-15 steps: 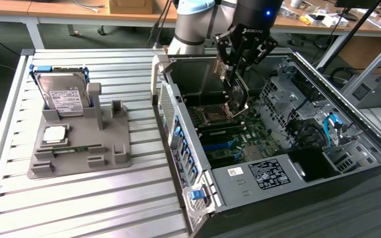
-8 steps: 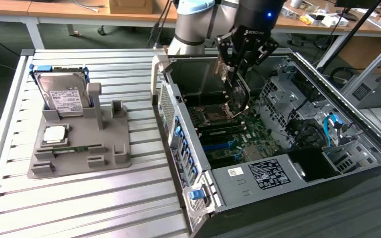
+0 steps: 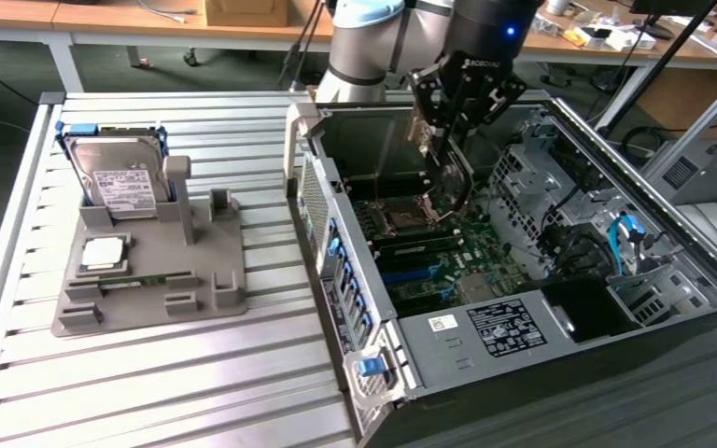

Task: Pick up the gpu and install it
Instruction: 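Pick up the gpu and move the gpu toward the slot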

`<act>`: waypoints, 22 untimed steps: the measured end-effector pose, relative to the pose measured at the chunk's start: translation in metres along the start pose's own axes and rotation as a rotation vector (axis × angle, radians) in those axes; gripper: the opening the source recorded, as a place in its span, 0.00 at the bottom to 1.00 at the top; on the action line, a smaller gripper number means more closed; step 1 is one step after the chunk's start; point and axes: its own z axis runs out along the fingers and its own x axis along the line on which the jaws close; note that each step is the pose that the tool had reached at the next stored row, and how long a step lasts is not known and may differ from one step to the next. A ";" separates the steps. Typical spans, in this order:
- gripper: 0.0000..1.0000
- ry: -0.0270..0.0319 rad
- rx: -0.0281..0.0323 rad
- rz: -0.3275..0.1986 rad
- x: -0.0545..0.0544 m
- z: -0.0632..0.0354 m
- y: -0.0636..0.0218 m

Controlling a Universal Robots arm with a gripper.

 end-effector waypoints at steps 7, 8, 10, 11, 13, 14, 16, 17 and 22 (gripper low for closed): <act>0.27 0.0000 0.0002 0.000 -0.003 0.0018 0.0003; 0.27 0.0001 0.0002 0.000 -0.003 0.0020 0.0003; 0.27 0.0001 0.0003 0.000 -0.004 0.0025 0.0004; 0.27 0.0001 0.0003 0.000 -0.005 0.0030 0.0005; 0.27 0.0001 0.0004 0.000 -0.006 0.0037 0.0006; 0.27 0.0002 0.0005 0.000 -0.006 0.0042 0.0007; 0.27 0.0002 0.0005 0.000 -0.007 0.0047 0.0007; 0.27 0.0002 0.0005 0.000 -0.007 0.0050 0.0008; 0.27 0.0002 0.0006 0.000 -0.009 0.0065 0.0010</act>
